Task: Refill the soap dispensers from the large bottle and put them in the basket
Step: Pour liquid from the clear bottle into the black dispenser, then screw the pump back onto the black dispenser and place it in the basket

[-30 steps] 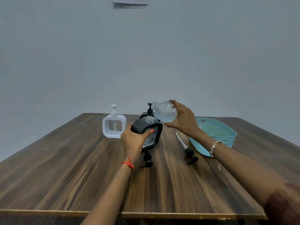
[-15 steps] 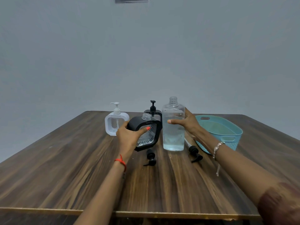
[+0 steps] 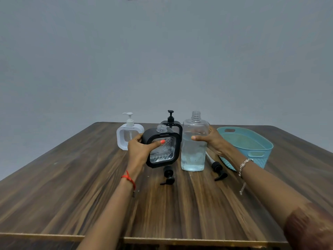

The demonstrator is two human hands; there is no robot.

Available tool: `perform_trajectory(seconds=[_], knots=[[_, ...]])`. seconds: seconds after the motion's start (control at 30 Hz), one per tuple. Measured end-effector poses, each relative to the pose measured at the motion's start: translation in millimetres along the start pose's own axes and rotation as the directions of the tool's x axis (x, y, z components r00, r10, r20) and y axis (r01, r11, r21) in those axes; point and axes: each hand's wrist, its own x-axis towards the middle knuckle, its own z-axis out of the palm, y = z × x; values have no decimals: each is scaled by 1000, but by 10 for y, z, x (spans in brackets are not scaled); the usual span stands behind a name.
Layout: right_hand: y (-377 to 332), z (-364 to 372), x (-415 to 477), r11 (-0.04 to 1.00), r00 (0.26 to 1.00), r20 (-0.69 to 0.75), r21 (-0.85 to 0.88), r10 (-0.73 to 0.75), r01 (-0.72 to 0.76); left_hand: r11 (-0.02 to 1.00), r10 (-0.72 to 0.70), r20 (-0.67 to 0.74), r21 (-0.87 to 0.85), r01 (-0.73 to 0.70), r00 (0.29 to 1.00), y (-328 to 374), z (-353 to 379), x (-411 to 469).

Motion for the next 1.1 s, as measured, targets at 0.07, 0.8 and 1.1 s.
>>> perform_trajectory(seconds=[0.07, 0.8, 1.1], knots=[[-70, -21, 0, 1000, 1000, 19, -29, -12, 12, 999, -19, 13, -31, 19, 1000, 6, -4, -1], [413, 784, -376, -182, 745, 666, -728, 40, 661, 992, -61, -46, -116, 55, 997, 63, -202, -14], [-508, 641, -371, 627, 893, 370, -640, -256, 445, 992, -51, -36, -115, 47, 998, 109, -201, -13]])
